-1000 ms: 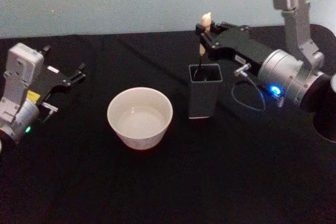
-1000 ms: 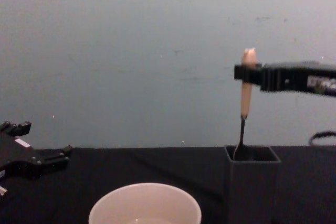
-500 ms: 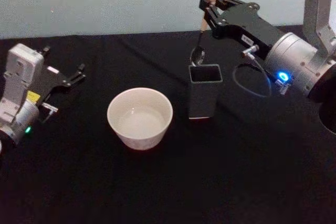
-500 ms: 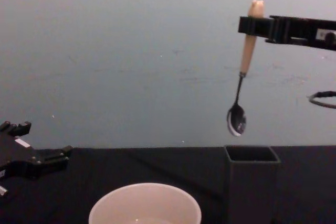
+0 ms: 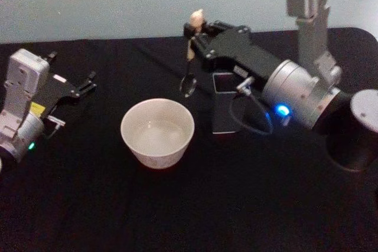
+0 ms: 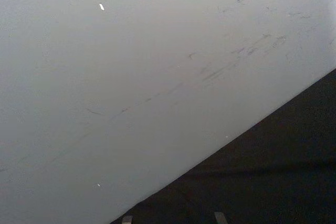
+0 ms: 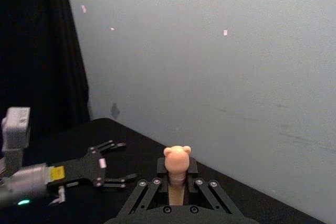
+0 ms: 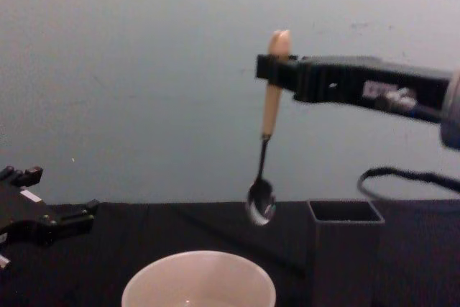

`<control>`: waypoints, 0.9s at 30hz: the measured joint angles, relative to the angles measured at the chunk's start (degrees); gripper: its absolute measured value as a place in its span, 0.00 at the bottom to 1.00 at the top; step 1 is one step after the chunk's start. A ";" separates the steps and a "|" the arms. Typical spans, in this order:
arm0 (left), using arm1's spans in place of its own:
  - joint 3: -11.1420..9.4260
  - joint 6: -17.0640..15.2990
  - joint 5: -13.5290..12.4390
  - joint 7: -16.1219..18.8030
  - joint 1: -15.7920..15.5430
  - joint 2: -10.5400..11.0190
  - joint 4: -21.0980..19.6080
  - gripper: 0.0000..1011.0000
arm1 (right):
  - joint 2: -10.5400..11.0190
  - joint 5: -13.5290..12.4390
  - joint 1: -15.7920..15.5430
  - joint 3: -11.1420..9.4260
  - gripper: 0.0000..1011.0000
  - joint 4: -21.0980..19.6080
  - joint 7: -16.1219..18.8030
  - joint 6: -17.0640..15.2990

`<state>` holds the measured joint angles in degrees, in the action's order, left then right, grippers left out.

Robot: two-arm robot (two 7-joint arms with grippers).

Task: Pick up the stirring spoon with one hand, stir inside the cup, then place it back in its original position.

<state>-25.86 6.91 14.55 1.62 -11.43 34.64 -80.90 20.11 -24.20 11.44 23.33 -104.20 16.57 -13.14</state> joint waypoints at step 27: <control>0.00 0.00 0.00 0.00 0.00 0.00 0.00 0.99 | -5.74 5.95 -0.26 6.08 0.19 13.75 4.29 12.75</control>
<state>-25.86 6.91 14.55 1.62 -11.43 34.64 -80.90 14.38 -18.26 11.18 29.40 -90.45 20.85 -0.39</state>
